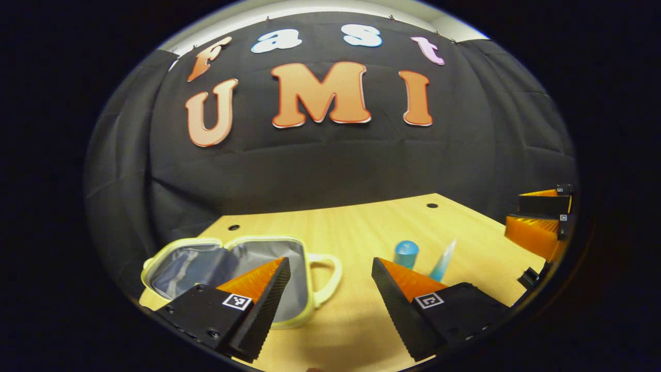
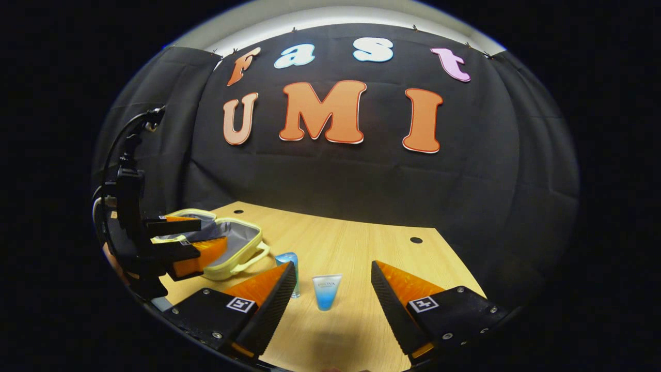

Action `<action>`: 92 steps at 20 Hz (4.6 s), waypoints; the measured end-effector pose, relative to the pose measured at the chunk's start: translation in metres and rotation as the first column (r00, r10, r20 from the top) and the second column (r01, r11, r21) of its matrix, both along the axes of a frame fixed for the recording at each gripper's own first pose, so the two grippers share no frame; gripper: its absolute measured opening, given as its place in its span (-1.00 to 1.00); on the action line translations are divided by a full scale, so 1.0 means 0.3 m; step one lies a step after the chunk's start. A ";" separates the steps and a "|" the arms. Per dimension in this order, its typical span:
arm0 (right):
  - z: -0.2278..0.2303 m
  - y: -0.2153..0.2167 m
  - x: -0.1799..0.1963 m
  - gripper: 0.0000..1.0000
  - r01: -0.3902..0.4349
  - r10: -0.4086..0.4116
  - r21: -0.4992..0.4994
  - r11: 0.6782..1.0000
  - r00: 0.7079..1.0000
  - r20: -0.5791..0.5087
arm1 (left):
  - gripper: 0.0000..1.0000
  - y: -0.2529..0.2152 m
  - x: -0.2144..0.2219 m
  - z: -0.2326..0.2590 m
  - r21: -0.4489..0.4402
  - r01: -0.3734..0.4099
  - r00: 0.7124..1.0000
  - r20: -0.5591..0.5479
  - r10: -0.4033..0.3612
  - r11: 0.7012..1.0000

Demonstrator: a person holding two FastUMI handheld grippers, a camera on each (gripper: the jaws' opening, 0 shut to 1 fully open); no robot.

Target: First open the suitcase, pack the skin care products into it, and then close the suitcase.

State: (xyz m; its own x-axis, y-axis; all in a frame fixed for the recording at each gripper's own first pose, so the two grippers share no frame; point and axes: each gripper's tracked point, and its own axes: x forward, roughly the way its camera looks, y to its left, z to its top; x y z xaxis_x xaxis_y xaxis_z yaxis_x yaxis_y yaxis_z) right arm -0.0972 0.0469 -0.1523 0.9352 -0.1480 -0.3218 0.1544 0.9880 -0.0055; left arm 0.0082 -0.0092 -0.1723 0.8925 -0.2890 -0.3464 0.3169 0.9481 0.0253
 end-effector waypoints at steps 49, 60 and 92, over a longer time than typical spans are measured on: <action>-0.416 0.136 0.262 0.00 -0.185 0.218 0.217 0.958 0.966 -0.137 | -0.17 0.131 0.194 -0.048 -0.063 -0.130 0.987 -0.100 0.123 0.989; -0.104 0.223 0.318 0.00 -0.243 0.258 0.164 0.956 0.963 -0.077 | -0.16 0.443 0.216 -0.048 -0.037 -0.162 0.953 -0.264 0.147 0.986; -0.199 0.698 0.573 0.00 -0.160 0.251 0.308 0.938 0.926 -0.283 | -0.16 0.568 0.411 -0.637 0.053 -0.033 0.568 -0.821 0.062 0.998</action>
State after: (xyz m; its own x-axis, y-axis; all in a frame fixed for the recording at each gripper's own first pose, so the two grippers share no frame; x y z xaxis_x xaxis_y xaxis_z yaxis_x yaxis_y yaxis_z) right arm 0.0746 0.2564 -0.2121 0.7788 0.1734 -0.6028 -0.0171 0.9665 0.2560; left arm 0.1316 0.1611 -0.3633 0.2315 -0.2317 -0.9448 0.1696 0.9660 -0.1953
